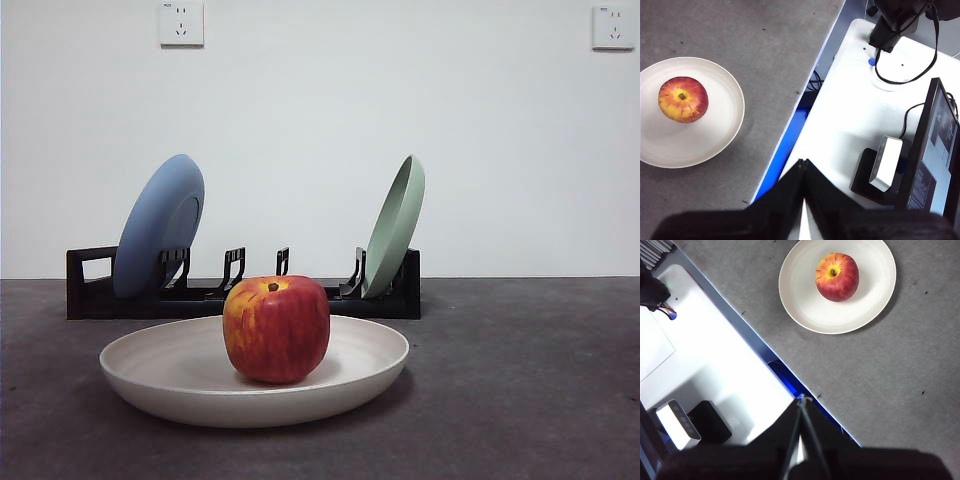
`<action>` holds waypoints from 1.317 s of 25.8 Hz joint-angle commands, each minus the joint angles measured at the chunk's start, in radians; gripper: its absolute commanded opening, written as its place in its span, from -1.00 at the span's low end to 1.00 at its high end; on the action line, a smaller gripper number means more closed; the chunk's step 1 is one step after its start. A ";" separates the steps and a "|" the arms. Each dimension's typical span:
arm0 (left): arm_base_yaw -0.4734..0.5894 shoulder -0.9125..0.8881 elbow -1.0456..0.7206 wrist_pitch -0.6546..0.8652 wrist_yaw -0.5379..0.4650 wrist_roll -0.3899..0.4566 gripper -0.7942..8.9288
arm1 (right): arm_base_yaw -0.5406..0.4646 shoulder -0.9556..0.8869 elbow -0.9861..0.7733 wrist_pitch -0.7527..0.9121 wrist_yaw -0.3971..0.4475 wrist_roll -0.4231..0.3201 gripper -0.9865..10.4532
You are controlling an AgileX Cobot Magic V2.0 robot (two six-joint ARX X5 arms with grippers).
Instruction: Take the yellow plate from the plate rack,put the plate on the table,take the apple from the table,put the apple in the plate
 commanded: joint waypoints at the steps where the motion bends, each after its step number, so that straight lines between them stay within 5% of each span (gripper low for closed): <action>1: -0.001 -0.002 -0.005 0.001 0.000 -0.010 -0.85 | 0.001 0.000 0.000 -0.026 -0.003 0.007 -0.85; 12: 0.000 -0.003 -0.005 0.001 -0.117 -0.009 -0.85 | 0.001 0.000 0.000 -0.025 0.039 0.007 -0.84; 34: 0.000 0.015 -0.005 0.040 -0.143 0.005 -0.84 | 0.001 0.009 0.001 -0.025 0.262 0.006 -0.82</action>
